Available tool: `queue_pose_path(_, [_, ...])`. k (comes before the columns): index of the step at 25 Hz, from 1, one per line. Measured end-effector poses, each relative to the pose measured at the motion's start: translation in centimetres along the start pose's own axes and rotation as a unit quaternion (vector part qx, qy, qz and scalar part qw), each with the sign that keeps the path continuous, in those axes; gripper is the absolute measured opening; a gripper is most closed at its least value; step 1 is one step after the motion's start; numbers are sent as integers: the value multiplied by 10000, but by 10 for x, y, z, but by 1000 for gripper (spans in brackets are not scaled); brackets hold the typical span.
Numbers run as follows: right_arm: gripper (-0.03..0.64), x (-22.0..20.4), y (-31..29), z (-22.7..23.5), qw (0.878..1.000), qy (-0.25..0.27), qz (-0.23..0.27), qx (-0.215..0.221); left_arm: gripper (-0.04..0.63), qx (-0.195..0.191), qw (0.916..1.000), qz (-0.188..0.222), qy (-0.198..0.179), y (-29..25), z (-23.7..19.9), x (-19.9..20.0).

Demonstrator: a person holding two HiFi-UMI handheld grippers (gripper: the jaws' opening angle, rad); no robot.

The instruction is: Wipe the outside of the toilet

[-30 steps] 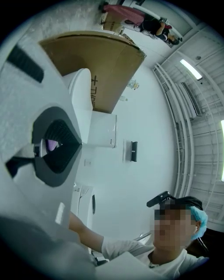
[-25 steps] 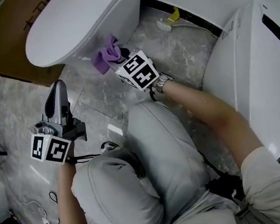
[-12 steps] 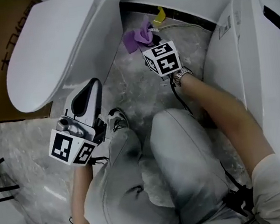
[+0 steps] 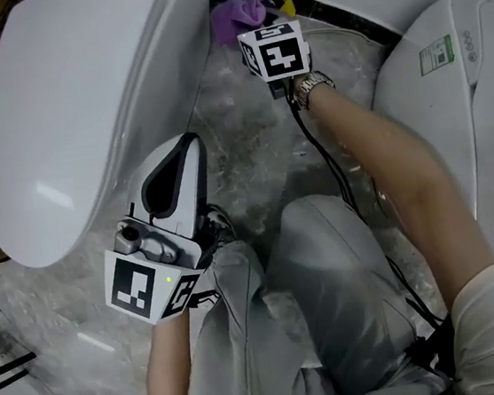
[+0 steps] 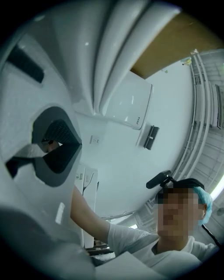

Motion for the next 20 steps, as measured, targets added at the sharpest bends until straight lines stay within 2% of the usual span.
queue_pose_path(2, [146, 3, -16, 2, 9999, -34, -39, -110, 5, 17, 9999, -7, 172, 0, -7, -8])
queue_pose_path(5, [146, 11, -31, -2, 10000, -24, -8, -87, 5, 29, 9998, -58, 178, 7, -12, -19])
queue_pose_path(10, [143, 20, -28, -31, 9975, 602, 304, 213, 5, 307, 9992, -67, 241, 33, -16, -29])
queue_pose_path(15, [143, 17, -9, -53, 9967, 487, 430, 489, 5, 626, 9978, 31, 210, 56, -5, -35])
queue_pose_path(20, [143, 12, 23, -92, 9912, 721, 536, 971, 5, 854, 9962, 46, 136, 76, 12, -39])
Point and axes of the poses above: the fingertips, and each gripper's own axes: y backward along the fingers, z to its right, x out of its top, the point moved 7 cm from there along y, backward along the fingers, and after that the axes turned 10 degrees about y, right-handed, at the moved point
